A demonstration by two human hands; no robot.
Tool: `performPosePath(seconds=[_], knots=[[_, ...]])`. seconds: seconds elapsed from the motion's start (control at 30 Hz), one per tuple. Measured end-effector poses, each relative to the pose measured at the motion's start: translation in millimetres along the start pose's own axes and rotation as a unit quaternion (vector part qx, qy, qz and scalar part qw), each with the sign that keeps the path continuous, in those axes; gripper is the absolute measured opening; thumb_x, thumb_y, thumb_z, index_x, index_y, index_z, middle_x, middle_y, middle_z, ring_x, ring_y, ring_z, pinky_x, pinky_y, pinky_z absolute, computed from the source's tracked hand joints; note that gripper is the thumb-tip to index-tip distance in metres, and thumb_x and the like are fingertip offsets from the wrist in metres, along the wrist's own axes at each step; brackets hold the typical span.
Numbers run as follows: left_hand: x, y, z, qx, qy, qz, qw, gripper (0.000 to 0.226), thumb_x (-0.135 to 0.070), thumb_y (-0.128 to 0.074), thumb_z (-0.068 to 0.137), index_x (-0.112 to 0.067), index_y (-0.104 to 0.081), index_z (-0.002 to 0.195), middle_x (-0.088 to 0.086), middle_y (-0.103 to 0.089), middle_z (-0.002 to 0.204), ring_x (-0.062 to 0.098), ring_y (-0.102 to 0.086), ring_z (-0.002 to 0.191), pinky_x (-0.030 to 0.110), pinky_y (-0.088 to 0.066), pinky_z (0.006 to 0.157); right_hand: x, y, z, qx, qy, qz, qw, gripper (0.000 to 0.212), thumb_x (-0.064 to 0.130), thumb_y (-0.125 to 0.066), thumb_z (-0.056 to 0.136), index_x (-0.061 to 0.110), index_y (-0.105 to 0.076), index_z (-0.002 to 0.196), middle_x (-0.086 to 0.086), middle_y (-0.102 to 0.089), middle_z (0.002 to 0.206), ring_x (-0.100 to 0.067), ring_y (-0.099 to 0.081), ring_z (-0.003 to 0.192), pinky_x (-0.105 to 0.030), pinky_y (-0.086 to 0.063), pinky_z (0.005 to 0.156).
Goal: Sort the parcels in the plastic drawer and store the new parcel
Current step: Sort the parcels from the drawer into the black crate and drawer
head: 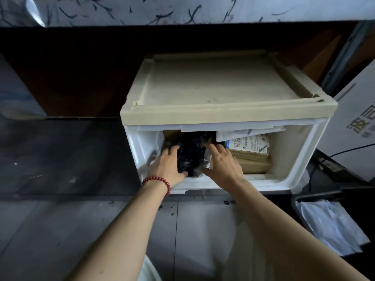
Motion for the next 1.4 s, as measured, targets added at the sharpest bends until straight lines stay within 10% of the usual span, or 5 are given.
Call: performPosePath(seconds=[0.3, 1.1, 1.4], knots=[[-6, -33, 30, -0.001, -0.004, 0.05, 0.999, 0.088, -0.035, -0.076, 0.077, -0.024, -0.022, 0.144, 0.011, -0.024, 0.146, 0.035, -0.053, 0.113, 0.044, -0.053, 0.086, -8, -29, 28, 0.011, -0.006, 0.007, 1.0, 0.071, 0.036, -0.066, 0.087, 0.025, -0.029, 0.146, -0.005, -0.043, 0.136, -0.029, -0.04, 0.125, -0.043, -0.04, 0.096], [-18, -9, 5, -0.094, -0.021, 0.045, 0.994, 0.067, -0.006, -0.06, 0.086, -0.023, -0.025, 0.141, 0.011, -0.058, 0.123, 0.036, -0.048, 0.117, 0.039, -0.053, 0.07, -54, -4, -3, 0.033, 0.03, 0.083, 0.996, 0.079, 0.034, -0.07, 0.084, 0.018, -0.027, 0.148, -0.004, -0.04, 0.146, -0.025, -0.039, 0.133, -0.032, -0.032, 0.109], [-39, 33, -49, -0.124, -0.072, -0.056, 0.988, 0.062, -0.003, -0.064, 0.083, -0.021, -0.035, 0.134, 0.013, -0.067, 0.101, 0.029, -0.065, 0.086, 0.032, -0.052, 0.066, -48, 26, -39, -0.004, 0.046, 0.145, 0.988, 0.089, 0.035, -0.078, 0.078, 0.013, -0.027, 0.148, -0.007, -0.04, 0.145, -0.026, -0.039, 0.133, -0.034, -0.034, 0.108]])
Point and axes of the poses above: each hand's wrist, its own z-axis towards the middle knuckle, its own y-axis out of the back of the hand, x = y × z, the point moved 5 cm from there along z, towards the middle knuckle
